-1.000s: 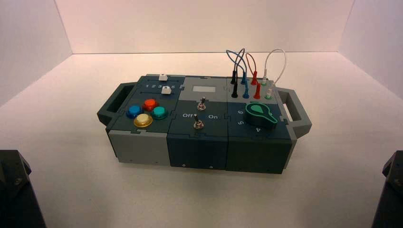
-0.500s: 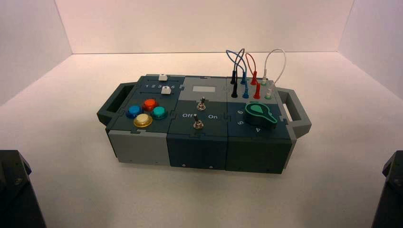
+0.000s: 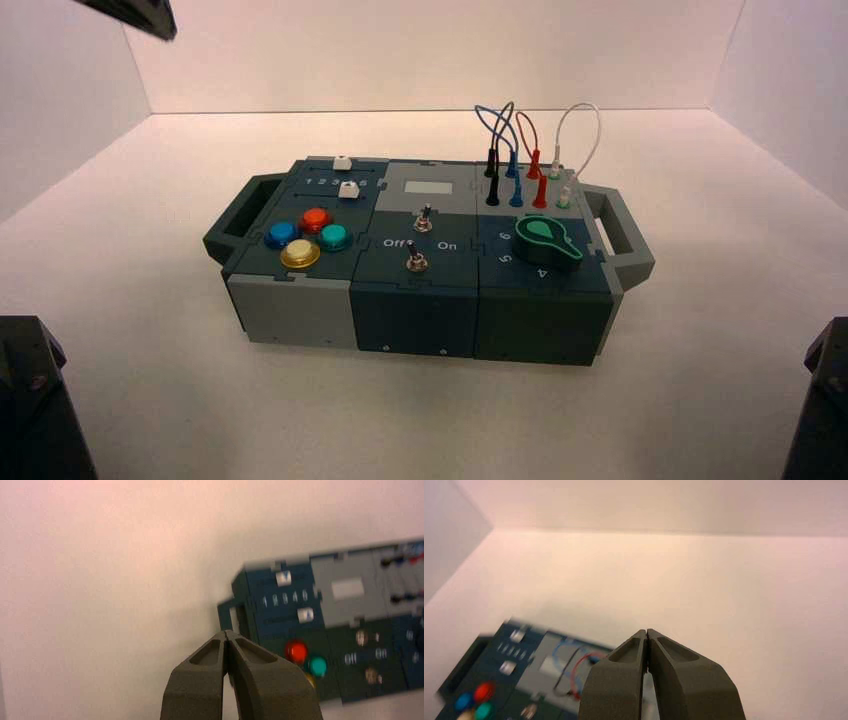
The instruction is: Move the bottom slider to position 1.
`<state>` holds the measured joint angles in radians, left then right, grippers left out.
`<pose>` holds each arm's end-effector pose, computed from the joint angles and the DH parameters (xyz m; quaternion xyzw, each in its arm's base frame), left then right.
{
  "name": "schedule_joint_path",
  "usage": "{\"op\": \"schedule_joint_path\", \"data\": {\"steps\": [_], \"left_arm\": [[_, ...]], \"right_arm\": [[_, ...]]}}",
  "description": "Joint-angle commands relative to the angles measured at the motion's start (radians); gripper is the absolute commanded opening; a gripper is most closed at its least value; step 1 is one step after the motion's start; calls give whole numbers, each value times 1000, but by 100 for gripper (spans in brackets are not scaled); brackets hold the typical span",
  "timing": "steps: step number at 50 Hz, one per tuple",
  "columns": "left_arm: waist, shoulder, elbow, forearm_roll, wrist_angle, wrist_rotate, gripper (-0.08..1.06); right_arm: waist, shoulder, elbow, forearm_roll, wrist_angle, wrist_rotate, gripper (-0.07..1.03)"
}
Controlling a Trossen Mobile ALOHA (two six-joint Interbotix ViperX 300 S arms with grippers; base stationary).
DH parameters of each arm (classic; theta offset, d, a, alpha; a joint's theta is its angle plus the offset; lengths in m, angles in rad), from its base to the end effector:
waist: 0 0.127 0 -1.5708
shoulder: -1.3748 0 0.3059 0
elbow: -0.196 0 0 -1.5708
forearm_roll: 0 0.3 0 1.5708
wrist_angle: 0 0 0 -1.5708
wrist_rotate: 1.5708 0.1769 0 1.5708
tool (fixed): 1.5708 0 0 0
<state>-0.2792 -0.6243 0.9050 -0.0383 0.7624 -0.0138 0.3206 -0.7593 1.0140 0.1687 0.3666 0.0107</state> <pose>0.2393 -0.0735 0.1694 0.0450 0.4967 -0.1217 0.8582 0.2539 0.0955 0.2080 0.0394 0.3149 0.1544 0.9356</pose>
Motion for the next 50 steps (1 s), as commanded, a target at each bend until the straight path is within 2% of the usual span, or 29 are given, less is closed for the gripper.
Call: {"op": "schedule_joint_path", "data": {"steps": [1,12,19,27,44,50], "left_arm": [[-9,6,-15,3,15,8,-3],[-54,17,2,3,17,9,-3],[-95,11,11,3,25,8,-3],[-110,-5,32,3,44,6,-3],[-110,-43,91,17,52,9,-3],[-110,-51,89,17,49,8,-3]], "right_arm": [[58,81,-69,18,29,5,-2],[176,279,-129,57,28,6,-2],[275,428,-198,83,26,11,-2],[365,560,-281,107,25,14,-2],[482,753,-414,150,60,14,-2],[514,811,-446,187,67,14,-2]]}}
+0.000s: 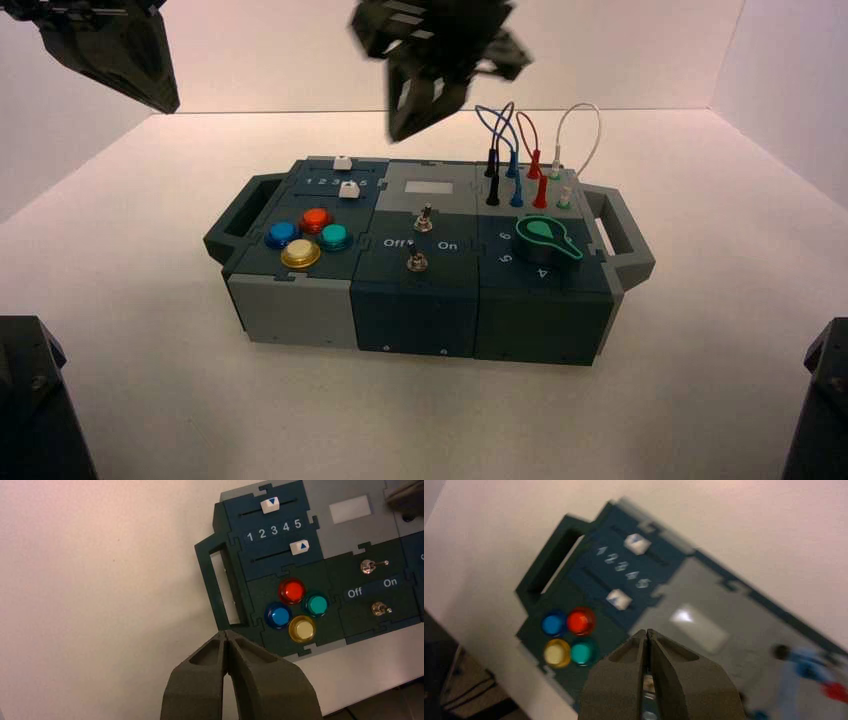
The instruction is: Move the bottom slider to position 1.
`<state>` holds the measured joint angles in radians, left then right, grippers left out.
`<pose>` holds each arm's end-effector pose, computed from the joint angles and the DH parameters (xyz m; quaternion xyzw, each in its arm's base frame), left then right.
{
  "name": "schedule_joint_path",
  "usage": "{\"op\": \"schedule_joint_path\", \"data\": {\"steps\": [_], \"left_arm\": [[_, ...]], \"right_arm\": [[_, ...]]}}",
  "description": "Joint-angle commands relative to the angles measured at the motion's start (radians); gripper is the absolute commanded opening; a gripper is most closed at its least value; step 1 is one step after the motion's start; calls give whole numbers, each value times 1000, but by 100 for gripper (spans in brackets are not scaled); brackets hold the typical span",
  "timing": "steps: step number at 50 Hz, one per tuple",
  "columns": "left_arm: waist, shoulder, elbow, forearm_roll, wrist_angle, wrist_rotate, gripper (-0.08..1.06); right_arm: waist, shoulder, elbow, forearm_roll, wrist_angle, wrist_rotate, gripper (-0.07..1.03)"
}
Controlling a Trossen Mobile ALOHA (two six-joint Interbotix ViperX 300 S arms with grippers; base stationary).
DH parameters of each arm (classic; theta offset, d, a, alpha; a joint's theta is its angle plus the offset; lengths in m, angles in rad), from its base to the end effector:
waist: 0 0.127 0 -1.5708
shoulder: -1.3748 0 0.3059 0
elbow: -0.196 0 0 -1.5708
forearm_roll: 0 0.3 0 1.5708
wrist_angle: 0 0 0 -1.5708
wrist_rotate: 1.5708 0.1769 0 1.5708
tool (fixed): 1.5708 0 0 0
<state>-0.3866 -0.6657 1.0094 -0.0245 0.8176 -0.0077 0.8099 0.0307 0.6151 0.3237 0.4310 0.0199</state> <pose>0.1974 -0.0838 0.1364 0.0905 0.5412 -0.1613 0.8203 0.2550 0.3019 0.0918 -0.0443 0.5314 0.3127 0.7861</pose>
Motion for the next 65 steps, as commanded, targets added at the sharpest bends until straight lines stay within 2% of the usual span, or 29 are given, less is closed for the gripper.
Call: {"op": "schedule_joint_path", "data": {"steps": [1,24,65], "left_arm": [[-3,-11,-15,3,-6,3,-3],[-3,-6,-14,8,-9,5,-3],[-3,-5,-17,11,-9,14,-3]], "right_arm": [[26,29,-52,40,3,6,-2],[5,129,-81,199,0,6,-2],[-28,209,-112,213,-23,6,-2]]}}
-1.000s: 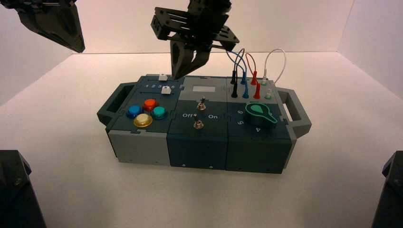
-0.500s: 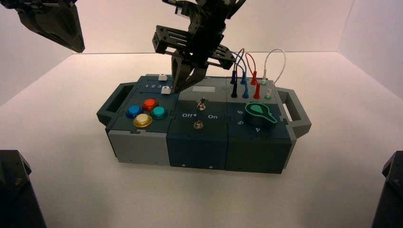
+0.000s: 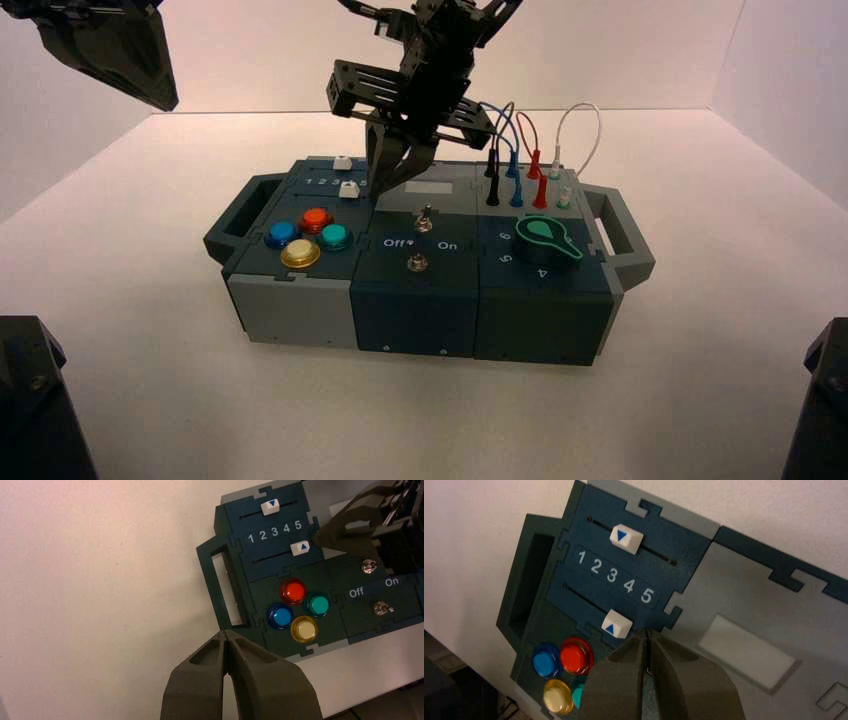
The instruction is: Move the bottom slider to position 1.
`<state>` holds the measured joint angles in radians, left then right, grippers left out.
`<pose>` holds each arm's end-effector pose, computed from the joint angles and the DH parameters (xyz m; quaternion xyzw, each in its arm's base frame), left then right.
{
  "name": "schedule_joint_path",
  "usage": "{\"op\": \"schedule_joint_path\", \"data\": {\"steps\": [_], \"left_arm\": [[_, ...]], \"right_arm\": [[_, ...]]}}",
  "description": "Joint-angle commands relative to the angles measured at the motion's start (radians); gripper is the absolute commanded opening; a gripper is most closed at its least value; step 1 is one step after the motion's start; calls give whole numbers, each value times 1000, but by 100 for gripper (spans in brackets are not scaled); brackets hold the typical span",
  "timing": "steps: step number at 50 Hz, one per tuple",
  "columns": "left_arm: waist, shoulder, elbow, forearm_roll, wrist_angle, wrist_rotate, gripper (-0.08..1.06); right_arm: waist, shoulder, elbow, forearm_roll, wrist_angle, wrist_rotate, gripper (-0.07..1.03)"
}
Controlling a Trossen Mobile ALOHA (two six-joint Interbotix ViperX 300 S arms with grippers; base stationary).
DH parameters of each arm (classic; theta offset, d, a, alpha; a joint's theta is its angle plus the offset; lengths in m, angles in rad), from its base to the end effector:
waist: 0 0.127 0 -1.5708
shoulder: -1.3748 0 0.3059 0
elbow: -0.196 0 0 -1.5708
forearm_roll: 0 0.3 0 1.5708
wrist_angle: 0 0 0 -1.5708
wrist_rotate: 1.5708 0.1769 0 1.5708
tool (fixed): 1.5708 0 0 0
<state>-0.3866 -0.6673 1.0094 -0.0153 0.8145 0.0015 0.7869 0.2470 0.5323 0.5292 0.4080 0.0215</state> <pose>0.1983 -0.0829 0.1370 0.0983 0.5377 -0.1630 0.8214 0.2697 0.3207 0.0353 0.0385 0.6000 0.2557 0.7571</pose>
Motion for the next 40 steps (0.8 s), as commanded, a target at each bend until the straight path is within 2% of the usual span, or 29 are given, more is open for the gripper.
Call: {"op": "schedule_joint_path", "data": {"steps": [1,40], "left_arm": [[-3,-3,-17,2,-6,5,-3],[-3,-2,-20,2,-12,11,-3]], "right_arm": [[-5,-8,-31,9,0,5,-2],[25,11,-69,41,31,5,-2]]}}
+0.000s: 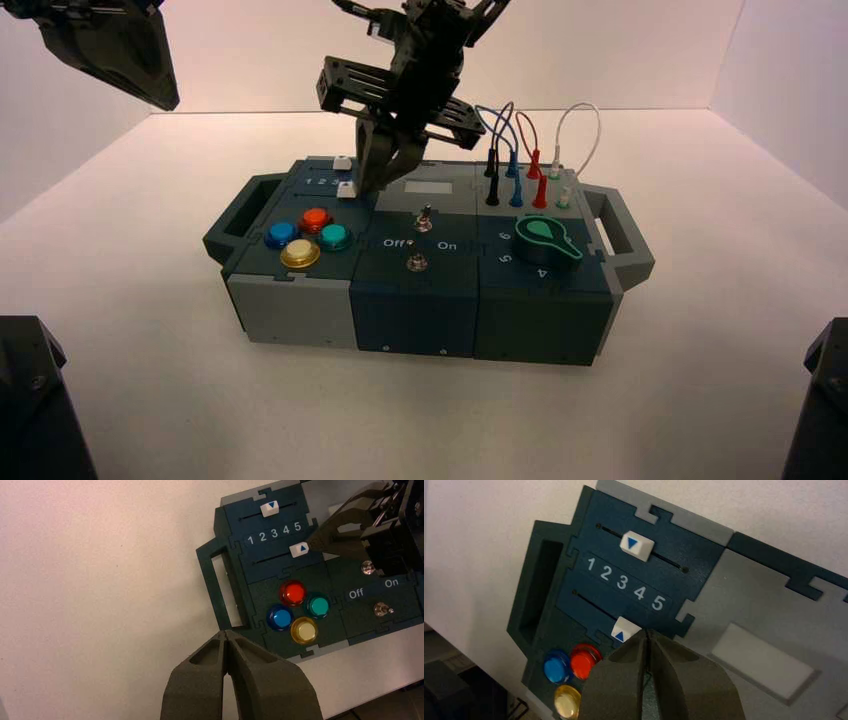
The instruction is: Move the bottom slider to position 1.
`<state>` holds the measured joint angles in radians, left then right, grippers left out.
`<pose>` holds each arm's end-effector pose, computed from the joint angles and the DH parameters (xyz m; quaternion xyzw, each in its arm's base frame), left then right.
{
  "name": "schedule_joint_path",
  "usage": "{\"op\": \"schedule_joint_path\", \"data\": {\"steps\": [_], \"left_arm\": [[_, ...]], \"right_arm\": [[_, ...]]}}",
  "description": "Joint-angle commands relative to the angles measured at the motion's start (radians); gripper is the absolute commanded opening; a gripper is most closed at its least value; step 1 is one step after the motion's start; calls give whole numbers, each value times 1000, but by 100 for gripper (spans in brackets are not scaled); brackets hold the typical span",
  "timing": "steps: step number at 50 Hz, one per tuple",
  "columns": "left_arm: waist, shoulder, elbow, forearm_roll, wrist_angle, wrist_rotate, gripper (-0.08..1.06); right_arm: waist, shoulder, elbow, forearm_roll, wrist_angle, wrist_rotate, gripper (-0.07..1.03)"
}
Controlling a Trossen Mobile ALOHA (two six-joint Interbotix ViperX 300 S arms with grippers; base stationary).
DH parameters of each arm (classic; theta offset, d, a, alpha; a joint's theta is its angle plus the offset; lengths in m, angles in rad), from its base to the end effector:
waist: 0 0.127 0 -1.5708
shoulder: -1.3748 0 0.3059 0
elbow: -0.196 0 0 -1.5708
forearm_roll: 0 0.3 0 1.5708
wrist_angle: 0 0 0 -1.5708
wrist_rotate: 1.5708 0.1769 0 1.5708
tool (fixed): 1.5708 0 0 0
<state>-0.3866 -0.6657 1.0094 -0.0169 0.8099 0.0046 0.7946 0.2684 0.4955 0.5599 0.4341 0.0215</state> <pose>0.1989 -0.0833 0.1370 0.0986 0.5364 -0.1642 0.8220 0.2702 0.3316 0.0364 0.0497 0.6079 0.2588 0.7490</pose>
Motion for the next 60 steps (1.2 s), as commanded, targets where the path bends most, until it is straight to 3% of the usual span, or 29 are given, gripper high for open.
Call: {"op": "schedule_joint_path", "data": {"steps": [1,60], "left_arm": [[-3,-3,-20,3,-8,6,-3],[-3,-9,-17,3,-6,9,-3]], "right_arm": [[18,-9,-32,11,5,5,-2],[66,80,-144,17,32,2,-2]]}}
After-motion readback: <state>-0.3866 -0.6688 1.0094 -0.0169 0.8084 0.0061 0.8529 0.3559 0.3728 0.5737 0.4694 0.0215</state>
